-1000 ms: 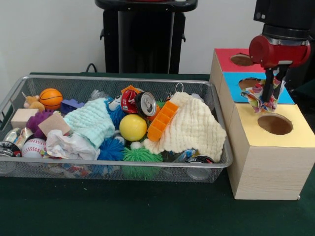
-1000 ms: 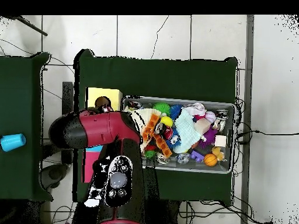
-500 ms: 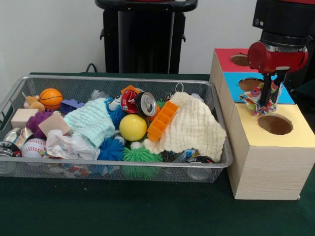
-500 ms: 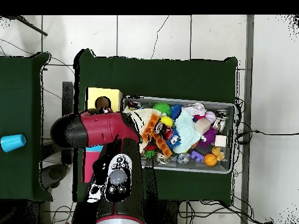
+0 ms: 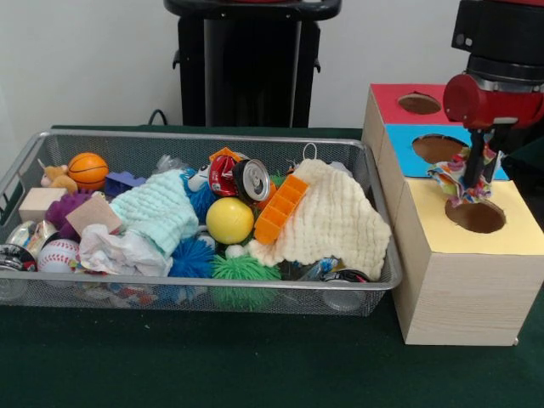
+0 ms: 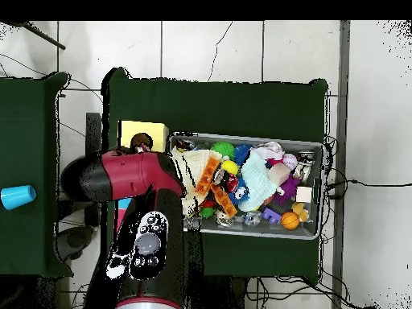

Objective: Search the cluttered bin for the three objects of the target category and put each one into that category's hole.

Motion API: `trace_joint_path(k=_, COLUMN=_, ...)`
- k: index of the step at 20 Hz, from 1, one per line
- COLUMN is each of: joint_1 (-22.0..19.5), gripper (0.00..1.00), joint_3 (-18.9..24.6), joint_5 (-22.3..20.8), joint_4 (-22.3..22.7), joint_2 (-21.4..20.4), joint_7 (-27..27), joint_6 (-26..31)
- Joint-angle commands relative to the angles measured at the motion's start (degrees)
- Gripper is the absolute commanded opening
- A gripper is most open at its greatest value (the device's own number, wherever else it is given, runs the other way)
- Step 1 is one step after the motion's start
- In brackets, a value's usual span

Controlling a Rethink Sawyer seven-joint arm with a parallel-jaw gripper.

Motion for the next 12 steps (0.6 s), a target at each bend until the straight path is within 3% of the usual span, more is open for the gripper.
trace_joint_path(k=1, joint_1=2.7, gripper=0.00, joint_3=-2.5, joint_5=3.7, joint_4=-5.5, joint_2=3.5, joint_7=17.4, joint_6=6.0)
trace_joint_path(k=7, joint_1=4.1, gripper=0.00, joint_3=-4.0, joint_5=5.0, joint_4=-7.6, joint_2=5.4, joint_7=17.6, joint_6=6.2)
trace_joint_path(k=12, joint_1=2.8, gripper=0.00, joint_3=-2.8, joint_5=5.6, joint_4=-5.5, joint_2=6.7, joint_7=15.4, joint_6=0.7)
